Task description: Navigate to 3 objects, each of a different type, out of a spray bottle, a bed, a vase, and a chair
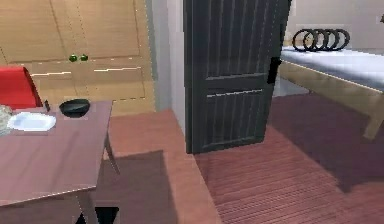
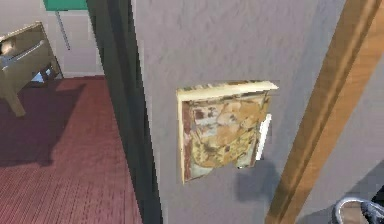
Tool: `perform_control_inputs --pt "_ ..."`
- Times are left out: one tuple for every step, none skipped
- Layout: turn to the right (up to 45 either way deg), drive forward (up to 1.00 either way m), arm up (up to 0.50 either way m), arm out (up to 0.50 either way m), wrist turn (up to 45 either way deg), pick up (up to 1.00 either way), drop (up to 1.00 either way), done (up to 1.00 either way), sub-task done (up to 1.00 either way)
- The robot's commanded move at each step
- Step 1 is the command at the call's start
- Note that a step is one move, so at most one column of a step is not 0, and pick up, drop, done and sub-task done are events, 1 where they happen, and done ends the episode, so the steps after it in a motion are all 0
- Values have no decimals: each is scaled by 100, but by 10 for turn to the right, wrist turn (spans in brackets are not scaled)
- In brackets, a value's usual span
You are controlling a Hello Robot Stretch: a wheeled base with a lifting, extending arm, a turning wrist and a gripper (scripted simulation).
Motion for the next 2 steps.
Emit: perform_control_inputs --pt "0 25 0 0 0 0 0 0 0" --pt "240 0 0 0 0 0 0 0 0"
